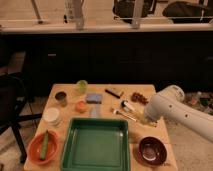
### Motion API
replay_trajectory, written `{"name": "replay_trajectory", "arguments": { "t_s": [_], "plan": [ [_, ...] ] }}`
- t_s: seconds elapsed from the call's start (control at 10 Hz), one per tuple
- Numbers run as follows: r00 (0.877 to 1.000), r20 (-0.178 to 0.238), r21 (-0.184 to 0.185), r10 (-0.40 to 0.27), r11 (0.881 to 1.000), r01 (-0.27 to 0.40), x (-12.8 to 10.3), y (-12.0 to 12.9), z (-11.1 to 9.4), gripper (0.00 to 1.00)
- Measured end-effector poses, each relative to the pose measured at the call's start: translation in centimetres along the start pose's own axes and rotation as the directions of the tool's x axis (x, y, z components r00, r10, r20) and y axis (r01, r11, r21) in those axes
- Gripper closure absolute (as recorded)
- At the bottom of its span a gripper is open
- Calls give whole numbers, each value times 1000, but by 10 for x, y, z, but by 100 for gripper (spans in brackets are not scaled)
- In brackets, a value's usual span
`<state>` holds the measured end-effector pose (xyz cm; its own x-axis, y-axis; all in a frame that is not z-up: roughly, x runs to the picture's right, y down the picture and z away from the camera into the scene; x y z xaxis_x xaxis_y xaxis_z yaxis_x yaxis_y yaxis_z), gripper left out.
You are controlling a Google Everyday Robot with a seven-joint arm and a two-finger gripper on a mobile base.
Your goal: Place banana in tray
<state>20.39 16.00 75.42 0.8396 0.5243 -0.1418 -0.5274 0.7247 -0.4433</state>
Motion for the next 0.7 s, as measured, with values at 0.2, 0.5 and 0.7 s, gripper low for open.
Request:
{"name": "replay_trajectory", "arguments": {
  "t_s": [0.2,0.5,0.7],
  "plan": [
    [990,39,-32,-136,990,138,-25,28,-12,100],
    [935,89,-82,-344,933,351,-54,81,-28,100],
    [895,115,-109,-432,890,443,-66,109,-34,100]
  ]
}}
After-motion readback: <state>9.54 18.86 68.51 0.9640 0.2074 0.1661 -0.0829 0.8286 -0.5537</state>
